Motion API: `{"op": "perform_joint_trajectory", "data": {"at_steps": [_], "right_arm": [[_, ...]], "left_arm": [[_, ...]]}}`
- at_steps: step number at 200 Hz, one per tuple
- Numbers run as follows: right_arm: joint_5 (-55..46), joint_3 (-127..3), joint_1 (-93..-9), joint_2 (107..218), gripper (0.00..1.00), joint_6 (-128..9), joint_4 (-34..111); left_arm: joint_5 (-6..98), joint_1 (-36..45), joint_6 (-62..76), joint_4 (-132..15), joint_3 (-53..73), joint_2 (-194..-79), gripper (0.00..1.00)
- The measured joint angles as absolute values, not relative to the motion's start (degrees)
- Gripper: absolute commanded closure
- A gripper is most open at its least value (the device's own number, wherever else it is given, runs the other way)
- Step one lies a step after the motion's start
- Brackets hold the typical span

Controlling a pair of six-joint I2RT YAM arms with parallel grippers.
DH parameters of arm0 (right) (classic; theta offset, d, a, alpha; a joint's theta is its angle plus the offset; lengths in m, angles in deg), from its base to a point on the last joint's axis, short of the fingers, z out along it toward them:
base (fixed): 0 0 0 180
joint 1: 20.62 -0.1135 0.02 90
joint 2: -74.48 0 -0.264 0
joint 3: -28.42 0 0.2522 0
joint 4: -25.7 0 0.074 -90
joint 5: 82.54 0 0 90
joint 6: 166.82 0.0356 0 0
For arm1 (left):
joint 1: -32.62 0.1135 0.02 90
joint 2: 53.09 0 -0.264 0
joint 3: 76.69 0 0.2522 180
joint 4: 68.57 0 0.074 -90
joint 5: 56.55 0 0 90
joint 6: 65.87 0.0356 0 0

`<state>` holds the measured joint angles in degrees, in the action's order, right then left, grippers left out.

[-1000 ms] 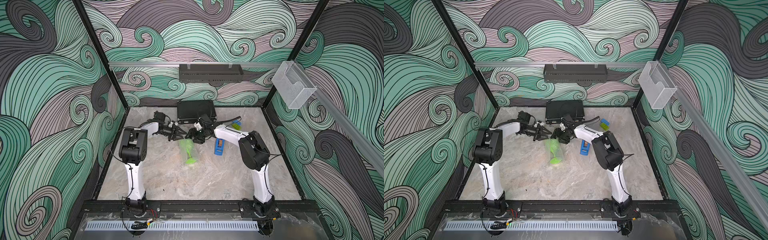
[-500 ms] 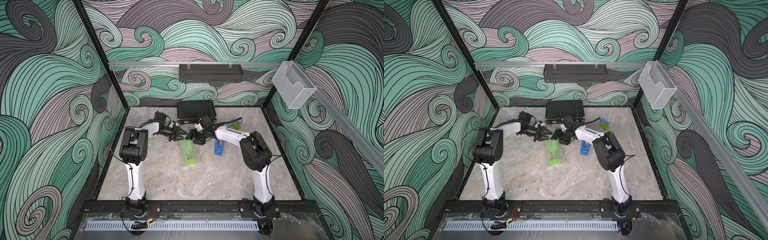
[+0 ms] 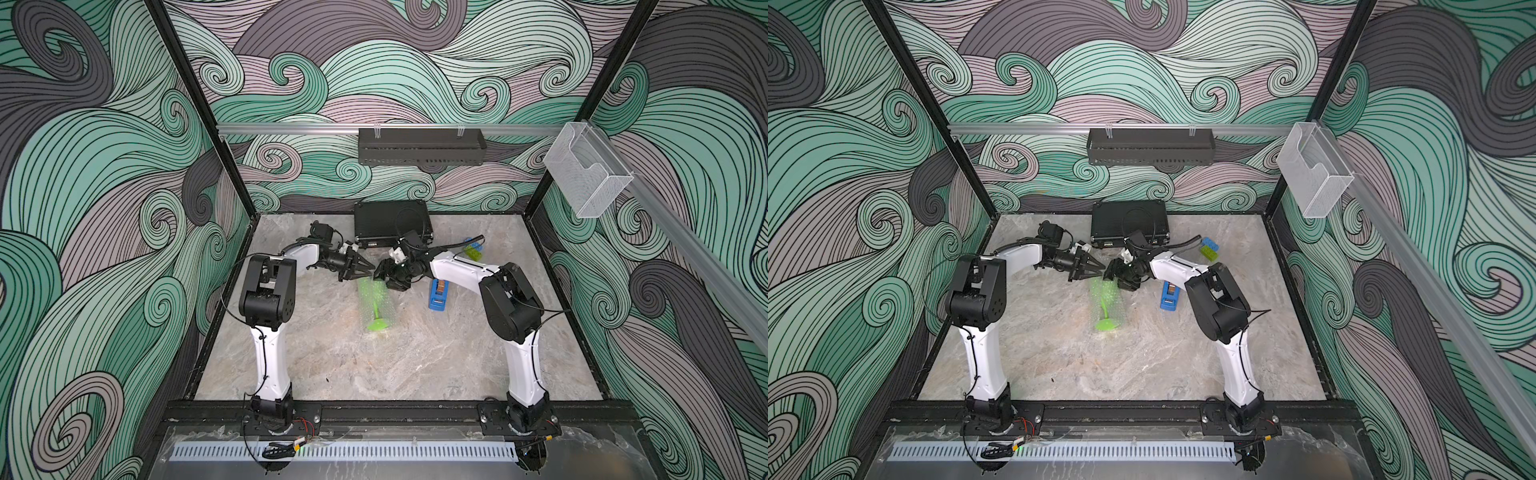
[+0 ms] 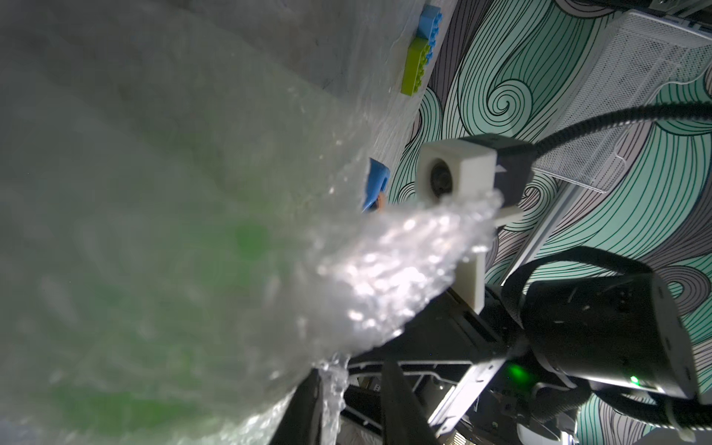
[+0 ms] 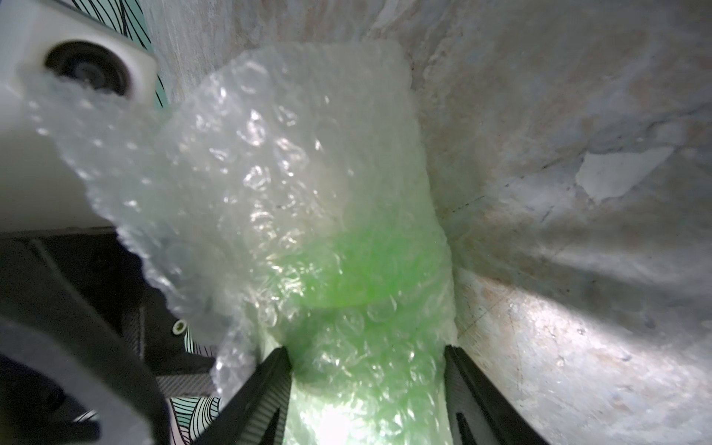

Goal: Wrap wine glasses in bubble wrap
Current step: Wrap the wine glass in bubble wrap.

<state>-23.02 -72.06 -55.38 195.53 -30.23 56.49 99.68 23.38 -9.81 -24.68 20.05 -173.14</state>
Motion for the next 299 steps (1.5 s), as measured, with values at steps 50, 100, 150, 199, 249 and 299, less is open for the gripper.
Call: {"op": "perform_joint_trajectory", "data": {"at_steps": [50, 100, 150, 199, 249, 299], "right_arm": [[-23.04, -71.53, -55.14, 195.01, 0.34, -30.65, 57.43], [-24.39, -67.6, -55.03, 191.56, 0.34, -32.29, 59.27], [-25.12, -64.76, -54.4, 186.92, 0.35, -33.4, 62.53], [-25.84, -65.7, -55.38, 183.14, 0.38, -33.31, 63.27], [-26.71, -69.7, -57.67, 186.77, 0.58, -33.4, 64.14], [-27.59, -70.81, -57.37, 189.26, 0.93, -33.27, 64.25]], "left_arm": [[98.77, 23.47, -3.88, -20.94, 22.04, -175.61, 0.69], [98.7, 22.51, -0.54, -19.54, 22.63, -175.65, 0.68], [98.59, 22.42, 0.27, -18.82, 22.87, -175.67, 0.68], [98.59, 22.22, 0.38, -18.82, 22.87, -175.67, 0.68], [98.46, 21.87, 0.4, -18.56, 23.2, -175.67, 0.68], [98.39, 21.83, 0.47, -18.47, 23.2, -175.67, 0.68]]}}
